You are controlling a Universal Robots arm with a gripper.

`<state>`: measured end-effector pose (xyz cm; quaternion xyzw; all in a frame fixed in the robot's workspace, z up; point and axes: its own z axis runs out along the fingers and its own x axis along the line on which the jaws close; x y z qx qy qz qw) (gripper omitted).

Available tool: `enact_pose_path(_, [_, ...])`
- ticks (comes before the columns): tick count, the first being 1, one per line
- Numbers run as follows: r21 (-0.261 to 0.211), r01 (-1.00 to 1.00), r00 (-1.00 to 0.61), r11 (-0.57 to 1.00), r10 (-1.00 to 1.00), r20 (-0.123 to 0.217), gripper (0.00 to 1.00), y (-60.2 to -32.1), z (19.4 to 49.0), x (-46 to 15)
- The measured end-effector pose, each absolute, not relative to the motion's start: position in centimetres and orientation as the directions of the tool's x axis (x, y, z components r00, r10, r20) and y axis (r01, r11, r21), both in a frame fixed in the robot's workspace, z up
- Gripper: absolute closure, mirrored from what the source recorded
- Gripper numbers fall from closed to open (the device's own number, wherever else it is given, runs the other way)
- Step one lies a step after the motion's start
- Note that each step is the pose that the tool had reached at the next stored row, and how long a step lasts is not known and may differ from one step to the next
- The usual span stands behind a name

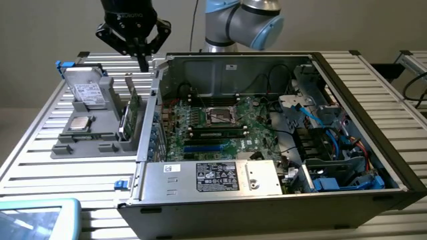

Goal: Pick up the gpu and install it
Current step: 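Reach for the gpu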

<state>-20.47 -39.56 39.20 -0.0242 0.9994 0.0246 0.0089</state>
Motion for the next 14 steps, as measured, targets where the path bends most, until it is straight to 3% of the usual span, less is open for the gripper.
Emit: enact_pose_path(14, [0.049,-0.051,-0.999,0.998,-0.050,-0.019,0.89,-39.1,38.6,-25.5])
